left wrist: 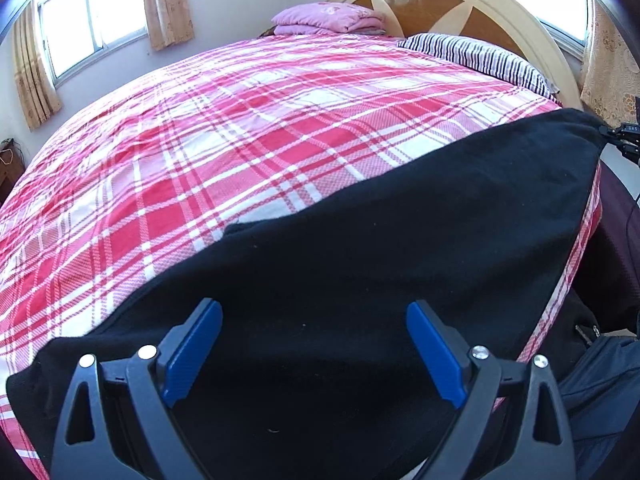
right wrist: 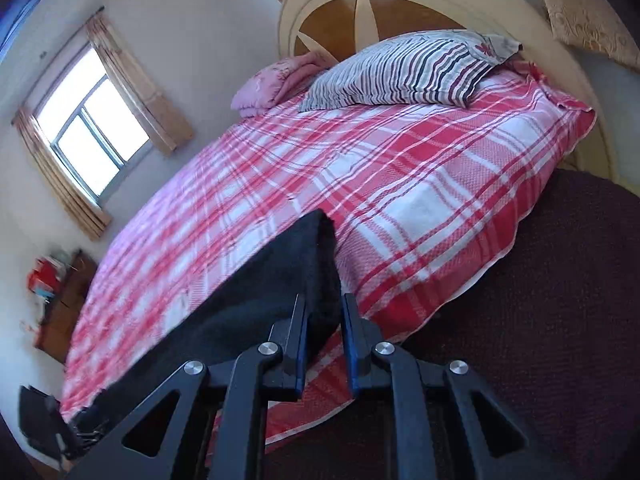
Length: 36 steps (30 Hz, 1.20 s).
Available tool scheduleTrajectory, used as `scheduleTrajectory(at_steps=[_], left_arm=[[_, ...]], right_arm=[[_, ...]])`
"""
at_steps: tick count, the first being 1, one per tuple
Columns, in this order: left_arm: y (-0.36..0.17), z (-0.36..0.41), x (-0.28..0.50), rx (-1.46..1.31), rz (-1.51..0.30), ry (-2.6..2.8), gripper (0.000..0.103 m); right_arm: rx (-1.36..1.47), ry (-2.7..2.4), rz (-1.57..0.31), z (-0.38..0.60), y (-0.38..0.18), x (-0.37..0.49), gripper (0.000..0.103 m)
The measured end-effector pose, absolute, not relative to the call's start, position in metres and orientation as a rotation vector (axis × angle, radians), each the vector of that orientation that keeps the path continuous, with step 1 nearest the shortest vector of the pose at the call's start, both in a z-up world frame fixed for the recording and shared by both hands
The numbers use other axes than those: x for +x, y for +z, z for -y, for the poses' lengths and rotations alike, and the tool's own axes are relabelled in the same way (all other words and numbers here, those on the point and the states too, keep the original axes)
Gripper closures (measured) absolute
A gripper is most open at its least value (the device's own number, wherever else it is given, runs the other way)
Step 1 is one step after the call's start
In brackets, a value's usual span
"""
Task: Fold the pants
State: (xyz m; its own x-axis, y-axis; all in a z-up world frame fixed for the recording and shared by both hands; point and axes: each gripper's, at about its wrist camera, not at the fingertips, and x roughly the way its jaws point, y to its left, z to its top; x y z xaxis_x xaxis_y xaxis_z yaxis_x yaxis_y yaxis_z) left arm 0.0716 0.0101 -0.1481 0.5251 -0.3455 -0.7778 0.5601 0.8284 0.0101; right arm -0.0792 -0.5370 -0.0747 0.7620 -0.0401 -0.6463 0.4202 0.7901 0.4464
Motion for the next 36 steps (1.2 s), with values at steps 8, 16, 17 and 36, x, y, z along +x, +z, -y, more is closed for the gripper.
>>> scheduleTrajectory(at_steps=[8, 16, 17, 36], left_arm=[[-0.147, -0.011, 0.069, 0.288, -0.861, -0.548, 0.007], [-0.153, -0.025, 0.069, 0.301, -0.883, -0.535, 0.007], [-0.153, -0.027, 0.069, 0.298, -0.883, -0.536, 0.007], [-0.14, -0.039, 0.069, 0.053, -0.91, -0.633, 0.007]], right_arm=[[0.589, -0.162, -0.578, 0.523, -0.048, -0.077, 0.089], [0.421, 0.07, -0.509, 0.436, -0.002, -0.06, 0.089], [0.397, 0.099, -0.508, 0.425, 0.002, -0.058, 0.089], [0.033, 0.562, -0.792, 0.161, -0.072, 0.037, 0.089]])
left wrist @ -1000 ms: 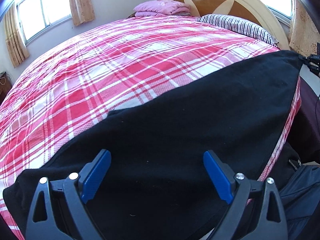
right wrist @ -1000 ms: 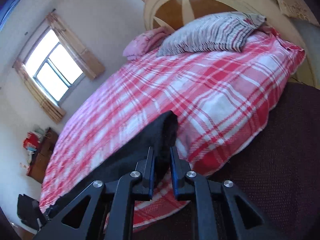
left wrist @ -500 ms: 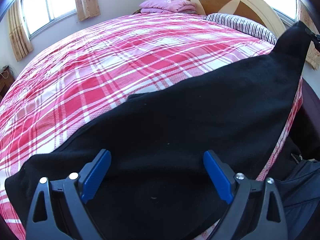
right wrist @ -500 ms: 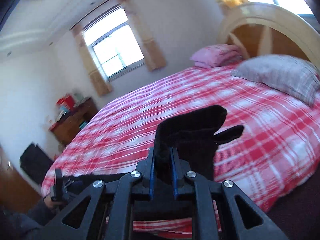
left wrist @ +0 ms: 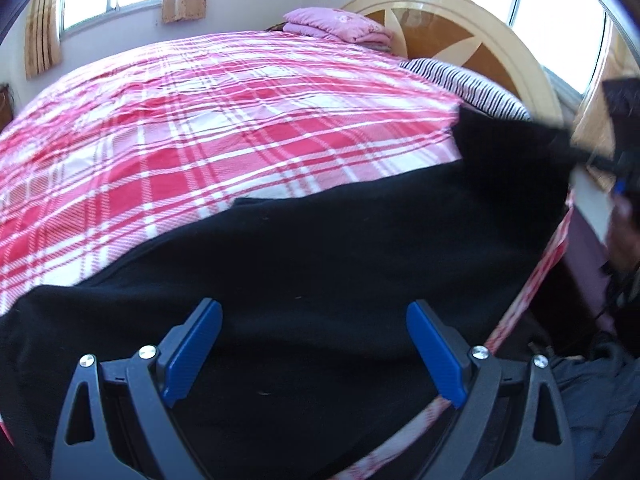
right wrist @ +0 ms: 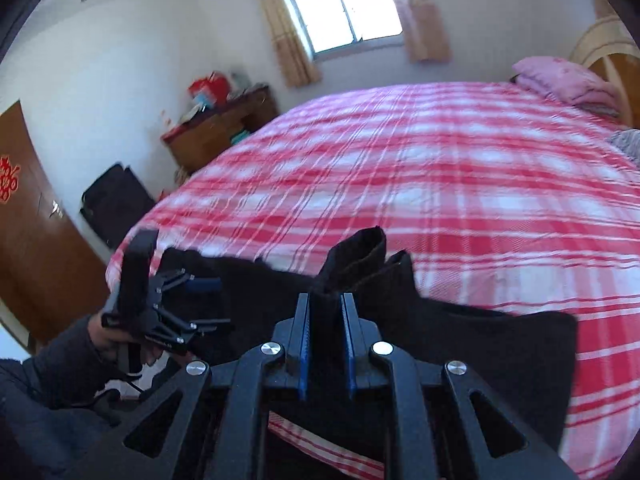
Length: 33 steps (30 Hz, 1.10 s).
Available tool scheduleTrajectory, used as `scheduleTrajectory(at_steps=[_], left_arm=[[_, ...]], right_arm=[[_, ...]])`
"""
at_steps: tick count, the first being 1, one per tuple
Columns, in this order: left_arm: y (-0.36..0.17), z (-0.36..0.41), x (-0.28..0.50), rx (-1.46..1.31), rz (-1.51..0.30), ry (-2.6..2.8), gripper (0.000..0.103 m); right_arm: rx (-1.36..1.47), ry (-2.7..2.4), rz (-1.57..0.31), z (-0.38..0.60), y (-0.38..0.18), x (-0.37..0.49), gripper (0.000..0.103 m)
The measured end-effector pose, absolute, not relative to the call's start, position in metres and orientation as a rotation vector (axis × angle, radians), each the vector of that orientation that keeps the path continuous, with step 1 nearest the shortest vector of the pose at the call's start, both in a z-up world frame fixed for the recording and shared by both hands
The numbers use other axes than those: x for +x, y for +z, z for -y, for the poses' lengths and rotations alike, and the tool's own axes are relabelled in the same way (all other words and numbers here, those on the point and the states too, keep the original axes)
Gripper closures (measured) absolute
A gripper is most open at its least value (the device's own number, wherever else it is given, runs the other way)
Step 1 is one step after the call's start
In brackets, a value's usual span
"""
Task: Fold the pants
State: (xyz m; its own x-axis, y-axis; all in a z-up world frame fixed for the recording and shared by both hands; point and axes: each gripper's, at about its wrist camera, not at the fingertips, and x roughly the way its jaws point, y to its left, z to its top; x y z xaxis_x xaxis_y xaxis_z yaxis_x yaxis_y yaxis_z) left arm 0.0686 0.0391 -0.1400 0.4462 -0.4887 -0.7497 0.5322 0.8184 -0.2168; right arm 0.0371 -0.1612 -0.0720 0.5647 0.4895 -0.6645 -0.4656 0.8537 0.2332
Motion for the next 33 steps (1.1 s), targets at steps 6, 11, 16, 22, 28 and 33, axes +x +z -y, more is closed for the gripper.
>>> scheduleTrajectory(at_steps=[6, 11, 16, 22, 28, 33], left_arm=[[-0.138, -0.023, 0.067, 0.001, -0.93, -0.695, 0.007], [-0.133, 0.005, 0.069, -0.008, -0.938, -0.767, 0.008], [-0.126, 0.038, 0.072, -0.028, -0.956, -0.844, 0.015], [-0.129, 0.074, 0.082, -0.049, -1.012, -0.873, 0.035], [-0.132, 0.077, 0.09, -0.112, -1.006, -0.859, 0.035], [-0.132, 0.05, 0.098, -0.191, -0.991, -0.802, 0.035]], right_arm=[[-0.195, 0.584, -0.945, 0.114, -0.134, 0.035, 0.088], [-0.165, 0.62, -0.976, 0.132, -0.134, 0.029, 0.076], [-0.062, 0.616, -0.921, 0.178, -0.109, 0.019, 0.056], [-0.031, 0.52, -0.882, 0.219, -0.101, 0.016, 0.056], [-0.028, 0.517, -0.871, 0.216, -0.105, 0.016, 0.056], [-0.235, 0.56, -0.875, 0.161, -0.12, 0.003, 0.056]])
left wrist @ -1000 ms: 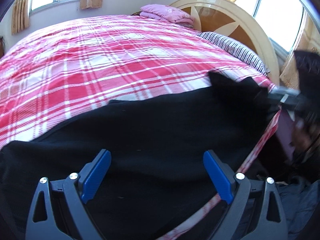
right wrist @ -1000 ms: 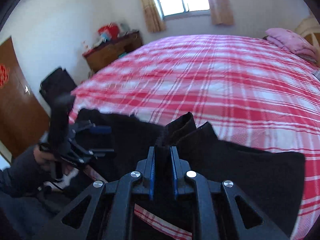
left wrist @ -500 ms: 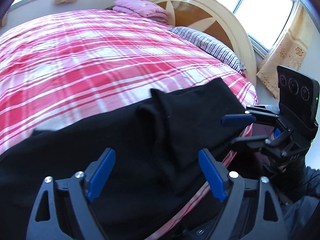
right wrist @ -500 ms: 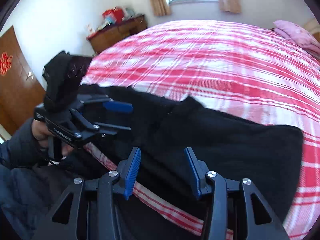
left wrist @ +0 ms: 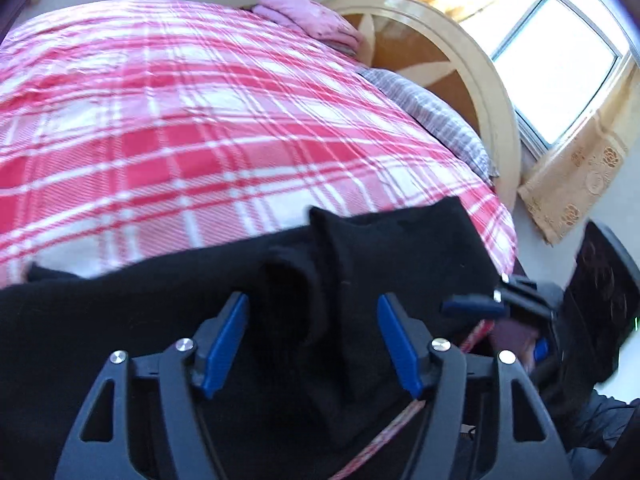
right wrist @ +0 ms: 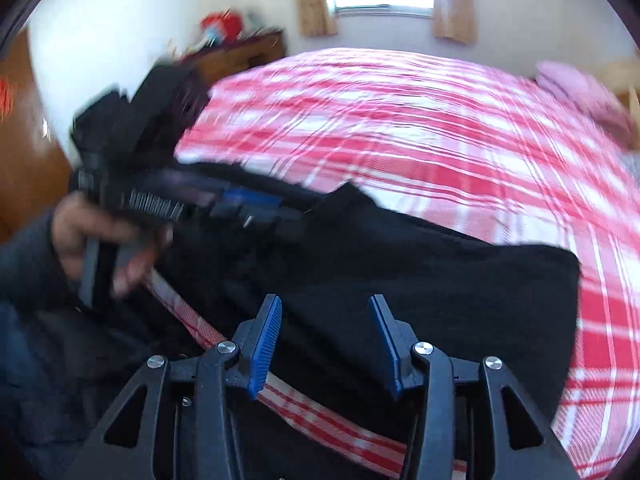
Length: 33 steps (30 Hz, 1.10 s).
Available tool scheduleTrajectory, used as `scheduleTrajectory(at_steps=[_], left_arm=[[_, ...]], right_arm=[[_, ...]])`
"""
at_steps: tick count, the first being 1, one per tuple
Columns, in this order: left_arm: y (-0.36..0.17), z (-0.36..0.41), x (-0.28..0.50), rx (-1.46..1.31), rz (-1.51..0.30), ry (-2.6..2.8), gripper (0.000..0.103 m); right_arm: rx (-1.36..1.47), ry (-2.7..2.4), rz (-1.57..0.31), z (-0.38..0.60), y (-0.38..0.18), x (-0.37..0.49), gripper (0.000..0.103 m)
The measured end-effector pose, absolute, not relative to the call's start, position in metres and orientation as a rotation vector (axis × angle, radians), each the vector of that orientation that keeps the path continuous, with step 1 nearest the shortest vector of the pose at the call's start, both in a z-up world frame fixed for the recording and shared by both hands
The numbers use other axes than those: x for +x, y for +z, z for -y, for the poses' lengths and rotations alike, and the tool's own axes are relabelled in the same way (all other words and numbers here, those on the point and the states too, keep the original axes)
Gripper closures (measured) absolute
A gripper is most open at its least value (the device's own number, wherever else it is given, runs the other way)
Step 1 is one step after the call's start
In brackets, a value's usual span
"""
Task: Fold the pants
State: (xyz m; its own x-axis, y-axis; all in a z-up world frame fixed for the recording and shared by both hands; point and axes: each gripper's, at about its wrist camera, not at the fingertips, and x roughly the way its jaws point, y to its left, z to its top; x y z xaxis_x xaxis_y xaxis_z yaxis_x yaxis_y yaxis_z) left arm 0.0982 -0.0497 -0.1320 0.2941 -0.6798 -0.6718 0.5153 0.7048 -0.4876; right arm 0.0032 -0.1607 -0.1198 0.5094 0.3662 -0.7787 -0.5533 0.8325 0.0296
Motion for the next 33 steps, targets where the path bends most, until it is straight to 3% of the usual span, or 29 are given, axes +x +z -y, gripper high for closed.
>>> scheduleTrajectory(at_steps=[8, 10, 12, 13, 19, 28, 31, 33], left_arm=[[-0.119, 0.022, 0.1, -0.214, -0.91, -0.736, 0.034], [-0.121, 0.02, 0.101, -0.226, -0.915, -0.733, 0.034], [-0.124, 0.018, 0.102, -0.237, -0.92, -0.731, 0.034], [-0.125, 0.018, 0.102, -0.238, -0.921, -0.728, 0.034], [-0.123, 0.014, 0.1, -0.242, -0.914, -0.729, 0.034], [-0.127, 0.034, 0.093, -0.217, -0.948, -0.788, 0.034], [-0.131, 0.045, 0.091, -0.223, -0.975, -0.824, 0.034], [-0.133, 0.057, 0.088, -0.196, -0.99, -0.849, 0.034]], right_arm=[[-0.41, 0.551, -0.887, 0.106, -0.143, 0.009, 0.056], [-0.421, 0.527, -0.903, 0.107, -0.151, 0.014, 0.069], [-0.414, 0.516, -0.903, 0.11, -0.151, 0.014, 0.097], [-0.385, 0.533, -0.901, 0.113, -0.146, 0.013, 0.098], [-0.366, 0.602, -0.81, 0.11, -0.111, -0.012, 0.098], [-0.511, 0.615, -0.873, 0.091, -0.154, -0.008, 0.096], [-0.506, 0.63, -0.882, 0.1, -0.14, -0.01, 0.087], [-0.442, 0.653, -0.875, 0.119, -0.127, -0.012, 0.067]])
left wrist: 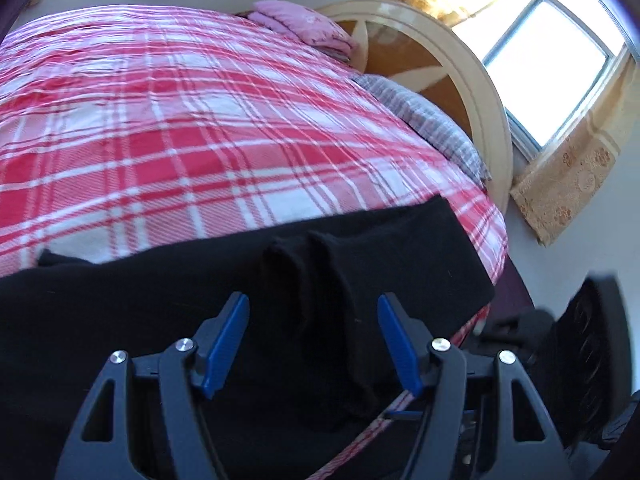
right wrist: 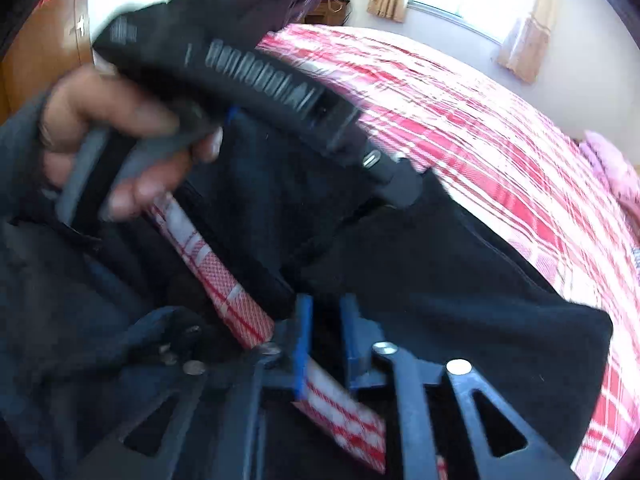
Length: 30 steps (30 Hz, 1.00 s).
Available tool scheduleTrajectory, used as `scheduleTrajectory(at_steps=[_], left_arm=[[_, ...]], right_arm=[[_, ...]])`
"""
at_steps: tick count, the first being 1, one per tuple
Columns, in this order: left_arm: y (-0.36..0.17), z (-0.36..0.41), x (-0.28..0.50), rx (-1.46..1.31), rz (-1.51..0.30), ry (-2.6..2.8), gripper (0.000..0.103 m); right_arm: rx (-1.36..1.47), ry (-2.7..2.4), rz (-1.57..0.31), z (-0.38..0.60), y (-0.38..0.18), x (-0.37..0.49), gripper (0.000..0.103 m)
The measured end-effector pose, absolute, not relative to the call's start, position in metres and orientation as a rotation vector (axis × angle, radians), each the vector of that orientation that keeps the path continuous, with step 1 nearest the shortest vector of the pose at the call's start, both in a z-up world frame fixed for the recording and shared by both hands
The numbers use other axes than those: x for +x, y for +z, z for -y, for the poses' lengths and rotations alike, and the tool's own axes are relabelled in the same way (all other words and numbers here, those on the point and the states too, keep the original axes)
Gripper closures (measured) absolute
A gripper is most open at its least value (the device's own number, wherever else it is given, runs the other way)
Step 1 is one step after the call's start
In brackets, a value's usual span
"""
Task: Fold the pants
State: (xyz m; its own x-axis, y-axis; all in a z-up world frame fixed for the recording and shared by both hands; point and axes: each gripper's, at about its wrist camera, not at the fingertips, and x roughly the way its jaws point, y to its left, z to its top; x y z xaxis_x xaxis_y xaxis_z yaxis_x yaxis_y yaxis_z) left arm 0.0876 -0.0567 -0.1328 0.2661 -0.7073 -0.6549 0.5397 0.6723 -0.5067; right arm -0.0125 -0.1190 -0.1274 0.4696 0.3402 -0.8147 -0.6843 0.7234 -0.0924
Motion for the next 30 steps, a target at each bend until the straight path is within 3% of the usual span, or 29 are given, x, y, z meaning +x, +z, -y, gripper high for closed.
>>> scheduleTrajectory(at_steps=[4, 5, 6, 7, 8, 15, 23, 30], left_arm=[[-0.14, 0.077, 0.087, -0.151, -1.02, -0.859, 0.035], [-0.142, 0.077, 0.088, -0.155, -1.021, -0.852, 0.04], [-0.143, 0.077, 0.089, -0.161, -1.023, -0.846, 0.05], [-0.143, 0.078, 0.09, -0.16, -1.023, -0.841, 0.079], [-0.142, 0.078, 0.091, -0.158, -1.024, -0.843, 0.092], [-0.129, 0.065, 0.085, -0.218, -0.991, -0.847, 0.093], [-0.1, 0.029, 0.081, -0.281, -0.989, -0.795, 0.093], [-0.127, 0.017, 0.089, -0.302, -1.069, -0.729, 0.093]], right_arm=[[-0.389, 0.616, -0.81, 0.164, -0.108, -0.02, 0.065], [-0.379, 0.59, -0.799, 0.175, -0.104, -0.019, 0.065], [-0.364, 0.572, -0.794, 0.185, -0.1, -0.019, 0.065], [-0.34, 0.55, -0.789, 0.196, -0.096, -0.019, 0.065], [-0.321, 0.533, -0.781, 0.206, -0.094, -0.019, 0.064], [-0.132, 0.456, -0.713, 0.258, -0.076, -0.004, 0.063], [-0.104, 0.44, -0.703, 0.256, -0.084, -0.014, 0.061], [-0.138, 0.416, -0.756, 0.248, -0.104, -0.007, 0.061]])
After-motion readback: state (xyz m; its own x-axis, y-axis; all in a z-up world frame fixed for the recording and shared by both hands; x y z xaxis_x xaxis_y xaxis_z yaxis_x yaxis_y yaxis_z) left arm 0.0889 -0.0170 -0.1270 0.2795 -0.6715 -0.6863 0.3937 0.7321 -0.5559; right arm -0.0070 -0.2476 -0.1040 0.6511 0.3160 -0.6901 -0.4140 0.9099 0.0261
